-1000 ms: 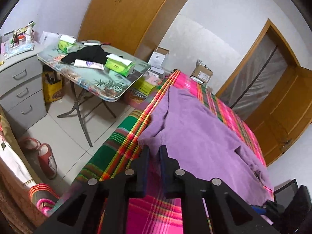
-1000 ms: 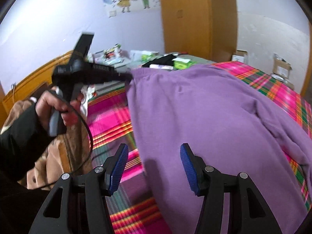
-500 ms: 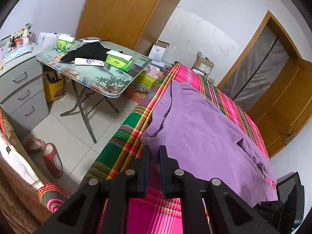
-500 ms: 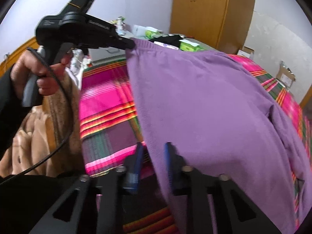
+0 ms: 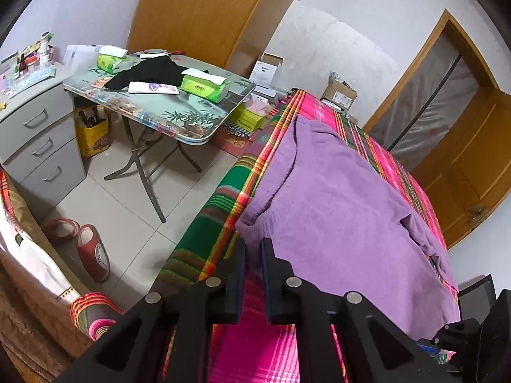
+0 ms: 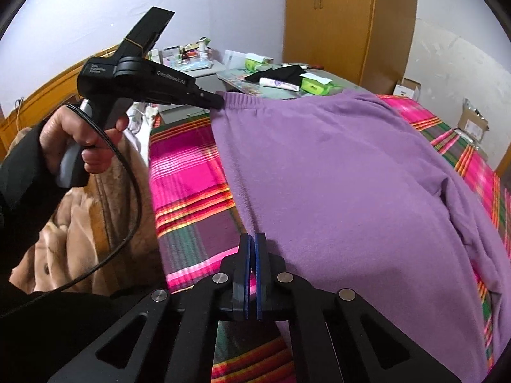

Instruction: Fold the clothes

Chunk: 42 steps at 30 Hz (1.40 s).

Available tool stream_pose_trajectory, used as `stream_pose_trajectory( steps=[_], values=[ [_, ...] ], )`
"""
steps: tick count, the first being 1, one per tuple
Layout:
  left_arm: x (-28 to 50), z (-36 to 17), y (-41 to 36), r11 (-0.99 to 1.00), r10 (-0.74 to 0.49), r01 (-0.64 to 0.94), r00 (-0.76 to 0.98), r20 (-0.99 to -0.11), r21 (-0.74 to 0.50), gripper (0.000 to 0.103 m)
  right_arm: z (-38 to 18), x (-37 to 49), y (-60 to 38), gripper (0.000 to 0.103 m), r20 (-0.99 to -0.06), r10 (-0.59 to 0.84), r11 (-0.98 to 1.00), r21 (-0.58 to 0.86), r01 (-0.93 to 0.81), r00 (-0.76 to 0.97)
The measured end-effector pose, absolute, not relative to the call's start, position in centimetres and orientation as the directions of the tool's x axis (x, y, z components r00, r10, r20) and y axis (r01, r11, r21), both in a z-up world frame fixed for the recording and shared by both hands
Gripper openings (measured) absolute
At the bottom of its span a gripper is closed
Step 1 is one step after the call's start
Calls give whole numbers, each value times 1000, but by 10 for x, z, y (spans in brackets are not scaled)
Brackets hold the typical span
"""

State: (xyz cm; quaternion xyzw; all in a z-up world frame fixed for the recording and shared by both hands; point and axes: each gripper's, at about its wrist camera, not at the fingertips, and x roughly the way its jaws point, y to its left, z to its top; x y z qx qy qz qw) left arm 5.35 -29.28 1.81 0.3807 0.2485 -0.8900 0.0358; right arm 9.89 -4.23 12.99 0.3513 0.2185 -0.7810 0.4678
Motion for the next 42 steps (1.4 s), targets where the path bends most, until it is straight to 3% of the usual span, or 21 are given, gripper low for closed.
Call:
stream_pose_trajectory(
  steps=[9, 15, 19, 22, 29, 32, 36, 42],
  values=[
    [49, 16, -296, -888, 108, 253, -698, -708, -385, 10, 120, 91, -45, 3, -769, -582, -469, 50, 882, -266],
    [47, 3, -303, -879, 127, 254, -689, -714, -403, 10, 127, 95, -34, 11, -742, -619, -468, 83, 880, -259],
    [46, 7, -301, -888, 115, 252, -688, -717, -384, 10, 136, 106, -8, 28, -702, -644, -477, 58, 877, -303],
    [47, 10, -298, -896, 104, 244, -696, -710, -370, 10, 136, 107, 17, 31, -696, -639, -514, 69, 855, -328],
    [51, 9, -298, -898, 111, 236, -695, -710, -372, 12, 128, 98, 68, 31, -688, -631, -606, 151, 781, -357],
    [58, 18, -295, -915, 49, 252, -707, -705, -316, 12, 132, 96, 89, 20, -661, -638, -647, 183, 740, -395],
    [72, 27, -303, -898, 9, 298, -724, -690, -324, 12, 129, 90, 110, 20, -660, -610, -706, 201, 679, -439],
    [70, 44, -257, -928, 101, 162, -757, -646, -335, 12, 118, 91, 120, 20, -683, -600, -725, 244, 644, -416]
  ],
)
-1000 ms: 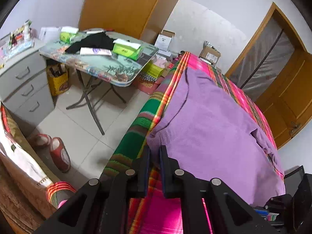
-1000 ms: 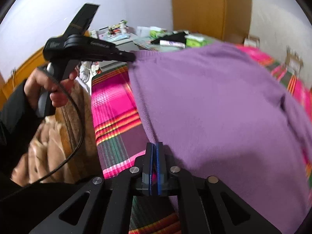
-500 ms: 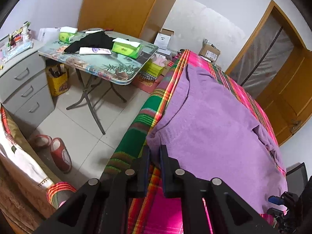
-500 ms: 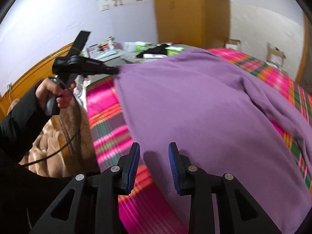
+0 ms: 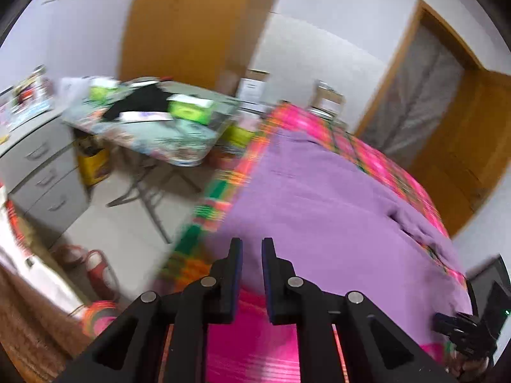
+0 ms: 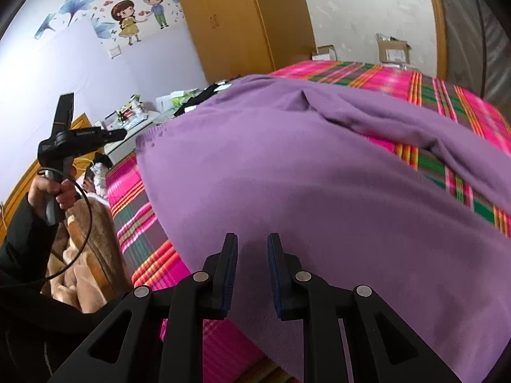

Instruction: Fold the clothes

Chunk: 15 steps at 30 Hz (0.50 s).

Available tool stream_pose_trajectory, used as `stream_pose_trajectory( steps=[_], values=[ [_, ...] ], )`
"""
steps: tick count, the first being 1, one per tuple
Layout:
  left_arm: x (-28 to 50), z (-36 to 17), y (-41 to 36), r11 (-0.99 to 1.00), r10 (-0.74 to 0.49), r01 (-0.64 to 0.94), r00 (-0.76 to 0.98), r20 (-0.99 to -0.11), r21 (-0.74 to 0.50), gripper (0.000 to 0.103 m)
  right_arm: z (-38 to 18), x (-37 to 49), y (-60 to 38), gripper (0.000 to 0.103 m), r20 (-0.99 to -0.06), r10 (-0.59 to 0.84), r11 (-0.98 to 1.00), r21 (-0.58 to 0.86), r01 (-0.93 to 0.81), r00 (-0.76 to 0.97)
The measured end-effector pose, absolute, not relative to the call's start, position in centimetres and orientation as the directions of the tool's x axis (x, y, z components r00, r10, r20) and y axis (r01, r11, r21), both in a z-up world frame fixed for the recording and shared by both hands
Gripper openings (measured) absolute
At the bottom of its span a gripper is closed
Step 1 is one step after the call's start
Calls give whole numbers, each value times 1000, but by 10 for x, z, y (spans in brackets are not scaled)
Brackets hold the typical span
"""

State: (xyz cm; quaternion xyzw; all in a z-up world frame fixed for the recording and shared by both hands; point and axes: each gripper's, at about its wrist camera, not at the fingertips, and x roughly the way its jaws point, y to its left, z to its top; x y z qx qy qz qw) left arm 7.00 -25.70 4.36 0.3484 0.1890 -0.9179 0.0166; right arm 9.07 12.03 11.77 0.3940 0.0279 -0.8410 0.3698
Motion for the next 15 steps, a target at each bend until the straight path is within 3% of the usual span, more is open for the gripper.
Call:
stream_pose_trajectory(
  steps=[4, 8, 15],
  values=[
    [53, 44, -207, -937, 222, 23, -732, -644, -349, 12, 118, 96, 129, 20, -675, -604, -733, 261, 629, -424],
    [41, 39, -156, -928, 324, -98, -690, -647, -360, 12, 123, 83, 166, 20, -657, -548, -816, 285, 502, -518],
    [27, 29, -109, -915, 392, -190, -627, -673, -356, 11, 123, 24, 206, 22, -670, -488, -871, 412, 266, -559]
  ],
)
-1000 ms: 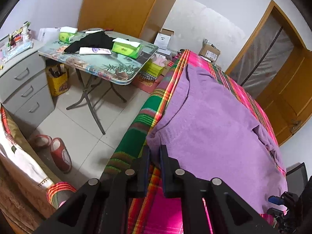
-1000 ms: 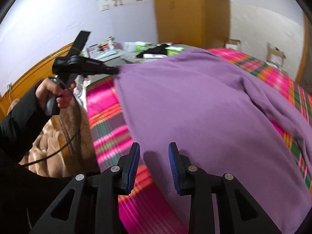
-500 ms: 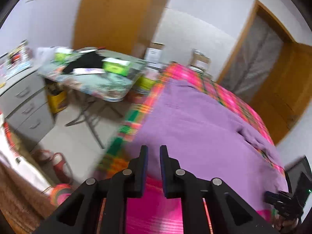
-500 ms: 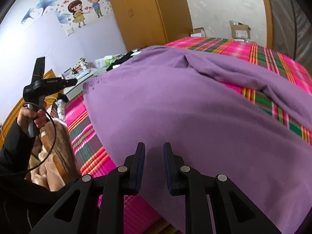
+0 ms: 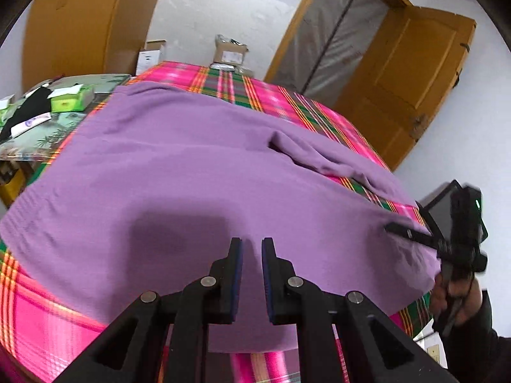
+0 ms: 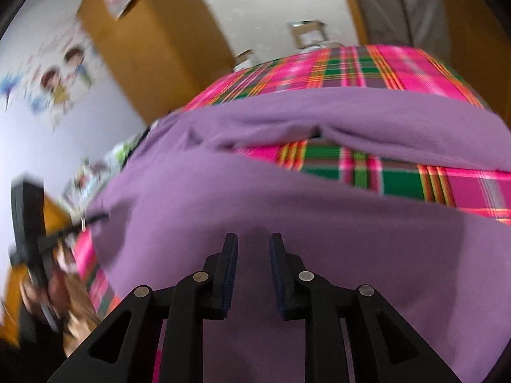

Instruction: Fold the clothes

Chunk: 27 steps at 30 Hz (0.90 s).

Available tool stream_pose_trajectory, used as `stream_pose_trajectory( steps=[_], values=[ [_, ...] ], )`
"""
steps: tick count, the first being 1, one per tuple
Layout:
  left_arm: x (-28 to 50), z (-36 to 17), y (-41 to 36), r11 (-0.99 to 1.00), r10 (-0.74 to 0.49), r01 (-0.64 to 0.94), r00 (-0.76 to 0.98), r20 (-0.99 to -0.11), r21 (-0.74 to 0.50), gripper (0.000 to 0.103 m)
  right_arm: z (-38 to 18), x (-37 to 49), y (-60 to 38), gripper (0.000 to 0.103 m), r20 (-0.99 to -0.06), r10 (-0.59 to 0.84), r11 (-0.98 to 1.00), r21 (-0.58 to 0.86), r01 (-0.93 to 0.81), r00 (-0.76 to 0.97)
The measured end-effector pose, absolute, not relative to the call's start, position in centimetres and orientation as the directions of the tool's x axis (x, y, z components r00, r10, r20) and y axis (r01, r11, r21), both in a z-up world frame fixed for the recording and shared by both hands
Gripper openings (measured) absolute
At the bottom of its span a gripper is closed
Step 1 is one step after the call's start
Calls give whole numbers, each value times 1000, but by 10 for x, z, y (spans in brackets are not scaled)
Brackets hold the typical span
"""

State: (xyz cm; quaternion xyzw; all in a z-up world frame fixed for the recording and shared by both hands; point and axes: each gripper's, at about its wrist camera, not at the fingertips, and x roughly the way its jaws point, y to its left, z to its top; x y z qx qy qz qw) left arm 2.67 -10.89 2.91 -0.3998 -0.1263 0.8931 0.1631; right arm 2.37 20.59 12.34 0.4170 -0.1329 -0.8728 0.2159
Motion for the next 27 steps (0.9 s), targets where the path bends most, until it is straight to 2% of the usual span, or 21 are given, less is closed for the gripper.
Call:
stream_pose_trajectory(
  steps=[3, 4, 12, 20, 23, 27],
  values=[
    [28, 26, -101, -909, 409, -204, -612, -677, -364, 11, 117, 9, 222, 22, -683, -475, -872, 449, 193, -555],
    [30, 23, -99, -908, 411, -207, -606, -681, -363, 12, 114, 6, 231, 17, -687, -470, -870, 465, 161, -554],
    [36, 7, -89, -908, 415, -217, -569, -710, -357, 12, 115, 35, 299, 20, -692, -314, -885, 461, -64, -650],
    [42, 8, -80, -934, 356, -214, -606, -711, -285, 12, 126, 11, 227, 26, -664, -409, -903, 392, 174, -626],
    [46, 7, -80, -939, 343, -206, -623, -703, -276, 12, 117, -3, 218, 23, -701, -387, -916, 367, 161, -600],
    [47, 6, -80, -939, 341, -200, -632, -696, -279, 12, 114, -5, 240, 22, -694, -352, -922, 372, 106, -628]
  ],
)
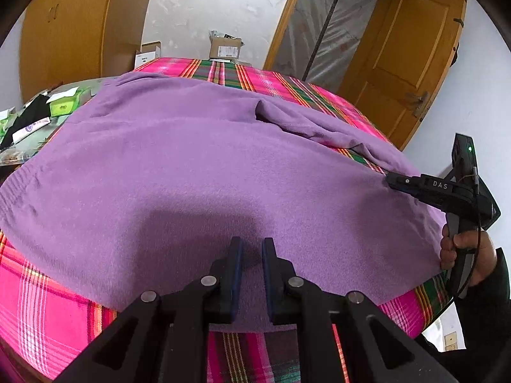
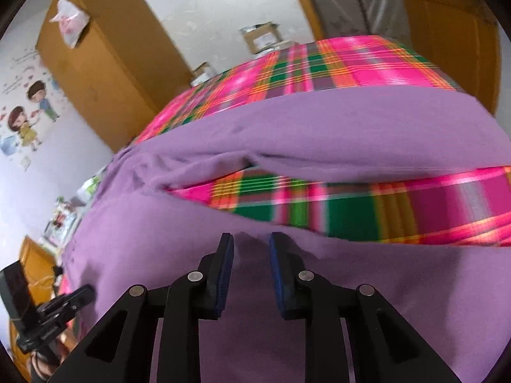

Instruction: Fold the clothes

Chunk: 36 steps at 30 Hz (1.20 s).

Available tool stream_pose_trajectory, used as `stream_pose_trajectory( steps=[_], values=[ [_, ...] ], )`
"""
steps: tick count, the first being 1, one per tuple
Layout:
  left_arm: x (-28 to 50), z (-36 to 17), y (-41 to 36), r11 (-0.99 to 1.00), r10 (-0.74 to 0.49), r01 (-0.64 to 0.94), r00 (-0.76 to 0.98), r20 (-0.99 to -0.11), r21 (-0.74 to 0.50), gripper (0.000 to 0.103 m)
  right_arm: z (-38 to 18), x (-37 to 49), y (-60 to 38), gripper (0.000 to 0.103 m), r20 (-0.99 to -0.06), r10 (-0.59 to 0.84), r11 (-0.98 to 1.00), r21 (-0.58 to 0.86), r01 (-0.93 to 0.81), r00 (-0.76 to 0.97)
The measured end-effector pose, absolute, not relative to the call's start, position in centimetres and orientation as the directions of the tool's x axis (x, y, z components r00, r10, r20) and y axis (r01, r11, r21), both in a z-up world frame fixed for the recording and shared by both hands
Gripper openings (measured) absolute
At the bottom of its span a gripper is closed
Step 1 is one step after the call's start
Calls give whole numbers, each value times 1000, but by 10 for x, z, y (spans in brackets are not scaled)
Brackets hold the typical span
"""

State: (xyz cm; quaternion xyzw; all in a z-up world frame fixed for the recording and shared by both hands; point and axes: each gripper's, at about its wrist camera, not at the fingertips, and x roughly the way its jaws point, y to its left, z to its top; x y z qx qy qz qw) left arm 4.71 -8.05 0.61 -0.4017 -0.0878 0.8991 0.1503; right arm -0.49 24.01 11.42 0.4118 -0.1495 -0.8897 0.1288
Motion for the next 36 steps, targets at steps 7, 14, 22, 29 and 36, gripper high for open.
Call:
stream_pose_trajectory(
  steps=[7, 14, 22, 29, 36],
  values=[
    [49, 6, -76, -948, 319, -208, -646, -693, -241, 12, 113, 5, 290, 23, -695, -260, -927, 374, -28, -670],
    [52, 4, -75, -950, 311, -211, -663, -681, -229, 12, 117, 18, 278, 26, -691, -289, -929, 370, 19, -662],
    [55, 2, -76, -949, 314, -209, -682, -660, -236, 12, 114, 43, 305, 23, -700, -240, -939, 344, -24, -673],
    [56, 1, -79, -942, 333, -217, -689, -643, -256, 12, 116, 87, 368, 24, -707, -78, -934, 298, -196, -703],
    [51, 5, -79, -943, 327, -185, -661, -675, -276, 12, 117, 124, 350, 27, -654, -122, -952, 290, -98, -747]
  ],
)
